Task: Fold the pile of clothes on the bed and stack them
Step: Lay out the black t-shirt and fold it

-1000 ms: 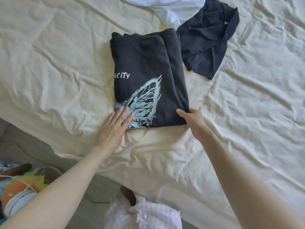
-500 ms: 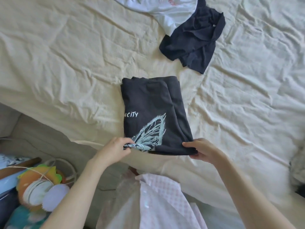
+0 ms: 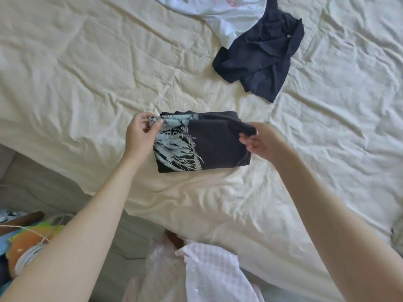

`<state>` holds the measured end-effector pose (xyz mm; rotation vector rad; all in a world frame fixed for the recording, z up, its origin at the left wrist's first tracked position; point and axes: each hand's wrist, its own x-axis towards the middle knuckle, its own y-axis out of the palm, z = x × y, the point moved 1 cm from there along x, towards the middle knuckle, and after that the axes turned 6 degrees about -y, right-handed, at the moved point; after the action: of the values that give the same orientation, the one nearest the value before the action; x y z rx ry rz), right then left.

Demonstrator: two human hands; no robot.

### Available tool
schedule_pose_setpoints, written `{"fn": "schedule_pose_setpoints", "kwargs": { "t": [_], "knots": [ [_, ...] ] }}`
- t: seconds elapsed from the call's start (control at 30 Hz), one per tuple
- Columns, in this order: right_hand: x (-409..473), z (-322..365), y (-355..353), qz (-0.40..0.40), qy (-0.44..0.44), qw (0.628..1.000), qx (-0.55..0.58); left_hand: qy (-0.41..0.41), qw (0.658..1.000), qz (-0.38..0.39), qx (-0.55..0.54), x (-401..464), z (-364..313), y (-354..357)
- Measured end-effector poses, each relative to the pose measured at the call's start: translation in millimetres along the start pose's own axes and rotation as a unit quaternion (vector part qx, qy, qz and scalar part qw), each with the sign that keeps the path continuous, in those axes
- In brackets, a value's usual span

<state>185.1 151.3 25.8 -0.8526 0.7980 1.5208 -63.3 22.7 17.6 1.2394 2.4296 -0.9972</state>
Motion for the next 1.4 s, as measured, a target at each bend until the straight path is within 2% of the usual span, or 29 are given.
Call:
{"fn": "schedule_pose_setpoints", "kwargs": {
  "t": [0.07,0.13,0.17,0.2,0.27,0.3,0.33,0.37,0.43,0.5,0.6,0.77,0.9,0.97,1.03,1.07,1.13,1.2,1.27,1.3,1.4],
  "knots": [
    [17,6,11,-0.015,-0.037,0.999,-0.006,-0.069,0.997,-0.008,-0.030,20,5,12],
    [24,0,19,-0.076,-0.145,0.976,-0.143,-0.082,0.996,-0.020,0.022,22,14,19],
    [24,-9,19,-0.124,-0.235,0.930,-0.254,-0.039,0.995,-0.030,0.083,18,20,22],
    [20,-20,21,-0.156,-0.339,0.857,-0.354,0.032,0.987,-0.042,0.154,10,25,26],
    [11,-46,30,-0.139,-0.503,0.702,-0.484,0.181,0.939,-0.042,0.288,-5,29,36],
    [13,-57,35,-0.112,-0.542,0.644,-0.528,0.229,0.913,-0.027,0.336,-7,31,44],
    [19,-66,39,-0.083,-0.551,0.610,-0.564,0.257,0.890,-0.008,0.377,-7,33,53],
    [28,-71,42,-0.061,-0.535,0.595,-0.596,0.264,0.870,0.011,0.416,-4,35,63],
    [52,-75,44,-0.046,-0.473,0.590,-0.653,0.243,0.848,0.034,0.470,7,40,77],
    [75,-77,42,-0.047,-0.431,0.591,-0.681,0.218,0.842,0.033,0.493,20,51,86],
    [96,-86,39,-0.051,-0.443,0.586,-0.676,0.210,0.835,0.021,0.508,31,69,96],
    [102,-88,39,-0.042,-0.431,0.595,-0.677,0.187,0.823,0.034,0.535,36,71,101],
    [90,-74,43,0.001,-0.405,0.633,-0.659,0.167,0.829,0.095,0.525,35,55,92],
    [75,-67,38,0.000,-0.430,0.686,-0.587,0.187,0.865,0.113,0.452,29,44,79],
    [60,-61,25,-0.081,-0.449,0.737,-0.499,0.186,0.926,0.084,0.318,16,39,62],
    [56,-59,16,-0.132,-0.422,0.770,-0.461,0.165,0.948,0.066,0.262,10,41,54],
    [57,-53,-2,-0.174,-0.288,0.857,-0.390,0.114,0.971,0.028,0.207,0,51,39],
    [65,-45,-13,-0.119,-0.136,0.941,-0.287,0.015,0.991,-0.015,0.132,3,59,29],
    [71,-38,-20,-0.049,-0.057,0.976,-0.203,-0.105,0.992,-0.037,0.053,14,62,25],
    [73,-36,-23,-0.020,-0.044,0.982,-0.182,-0.131,0.990,-0.027,0.035,20,63,26],
    [77,-32,-25,0.056,-0.021,0.983,-0.175,-0.132,0.989,0.065,0.029,31,64,32]
  ]
}}
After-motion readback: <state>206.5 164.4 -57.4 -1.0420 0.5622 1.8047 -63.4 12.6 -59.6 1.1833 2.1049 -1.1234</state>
